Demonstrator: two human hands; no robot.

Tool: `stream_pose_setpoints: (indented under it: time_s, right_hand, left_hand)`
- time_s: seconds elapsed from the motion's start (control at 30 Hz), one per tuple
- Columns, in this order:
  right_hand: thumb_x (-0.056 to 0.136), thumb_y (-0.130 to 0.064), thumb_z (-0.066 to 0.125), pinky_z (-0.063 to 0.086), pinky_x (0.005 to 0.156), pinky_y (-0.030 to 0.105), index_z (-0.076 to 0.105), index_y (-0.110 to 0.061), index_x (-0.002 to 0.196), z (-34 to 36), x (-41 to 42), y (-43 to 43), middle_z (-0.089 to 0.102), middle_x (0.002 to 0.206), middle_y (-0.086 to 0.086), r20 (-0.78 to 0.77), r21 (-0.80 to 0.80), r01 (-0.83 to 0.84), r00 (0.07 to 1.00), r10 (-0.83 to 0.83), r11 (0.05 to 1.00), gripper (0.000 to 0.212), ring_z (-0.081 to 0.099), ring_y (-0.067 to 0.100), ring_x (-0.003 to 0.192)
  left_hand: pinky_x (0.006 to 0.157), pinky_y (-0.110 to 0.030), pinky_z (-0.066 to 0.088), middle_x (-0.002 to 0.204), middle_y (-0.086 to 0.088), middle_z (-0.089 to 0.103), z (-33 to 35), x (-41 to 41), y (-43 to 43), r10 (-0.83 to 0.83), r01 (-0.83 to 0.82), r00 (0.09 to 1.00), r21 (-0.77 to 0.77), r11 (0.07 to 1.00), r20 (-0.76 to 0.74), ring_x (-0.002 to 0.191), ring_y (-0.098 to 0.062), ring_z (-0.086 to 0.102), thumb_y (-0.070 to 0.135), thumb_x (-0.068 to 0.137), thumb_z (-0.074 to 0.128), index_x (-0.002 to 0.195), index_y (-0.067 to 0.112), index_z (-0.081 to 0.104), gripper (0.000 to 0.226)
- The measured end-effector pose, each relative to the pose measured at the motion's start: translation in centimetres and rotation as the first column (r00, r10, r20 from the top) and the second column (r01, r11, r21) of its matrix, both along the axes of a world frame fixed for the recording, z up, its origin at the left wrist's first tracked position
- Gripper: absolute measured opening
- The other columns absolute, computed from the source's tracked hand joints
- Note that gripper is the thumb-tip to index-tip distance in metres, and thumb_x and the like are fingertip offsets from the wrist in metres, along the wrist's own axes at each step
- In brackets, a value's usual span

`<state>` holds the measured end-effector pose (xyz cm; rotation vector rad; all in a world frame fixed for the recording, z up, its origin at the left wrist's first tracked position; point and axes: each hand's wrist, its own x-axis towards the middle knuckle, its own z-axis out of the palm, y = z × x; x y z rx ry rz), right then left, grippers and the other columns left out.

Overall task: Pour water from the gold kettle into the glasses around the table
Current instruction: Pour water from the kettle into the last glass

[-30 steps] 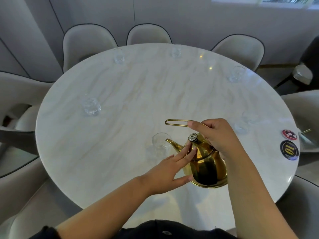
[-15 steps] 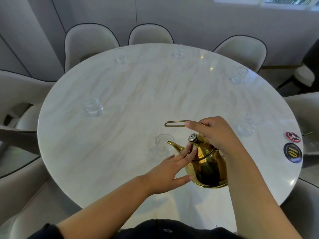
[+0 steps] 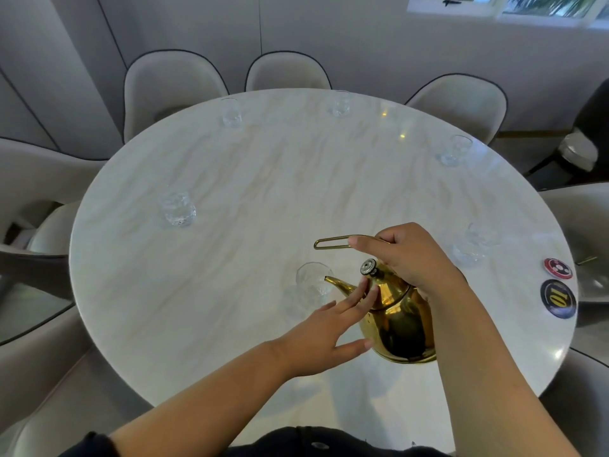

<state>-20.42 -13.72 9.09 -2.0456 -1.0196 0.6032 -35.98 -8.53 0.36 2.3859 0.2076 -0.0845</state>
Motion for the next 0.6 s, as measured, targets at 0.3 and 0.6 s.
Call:
stream_pose_setpoints:
  time_s: [0.3, 0.6]
  right_hand:
    - [0.076, -0.053, 0.068, 0.032, 0.056, 0.032, 0.043, -0.009, 0.055, 0.23, -0.25, 0.49, 0.028, 0.05, 0.002, 0.03, -0.057, -0.036, 0.999, 0.038, 0.998, 0.055, 0.032, 0.02, 0.052]
    - [0.075, -0.055, 0.066, 0.034, 0.057, 0.031, 0.053, -0.005, 0.061, 0.46, -0.47, 0.64, 0.034, 0.059, 0.011, 0.064, -0.093, -0.054, 0.996, 0.061, 0.994, 0.053, 0.037, 0.024, 0.058]
  left_hand:
    - [0.117, -0.029, 0.009, 0.147, 0.025, -0.026, -0.02, -0.25, -0.05, 0.022, -0.022, 1.0, -0.02, 1.0, -0.014, 0.143, -0.008, 0.016, 0.045, 0.098, 0.036, 0.137, 0.049, -0.018, 0.067]
    - [0.117, -0.029, 0.011, 0.147, 0.025, -0.026, 0.06, -0.31, -0.16, 0.032, -0.033, 0.999, -0.035, 0.999, -0.014, 0.143, -0.009, 0.017, 0.044, 0.098, 0.036, 0.139, 0.048, -0.017, 0.067]
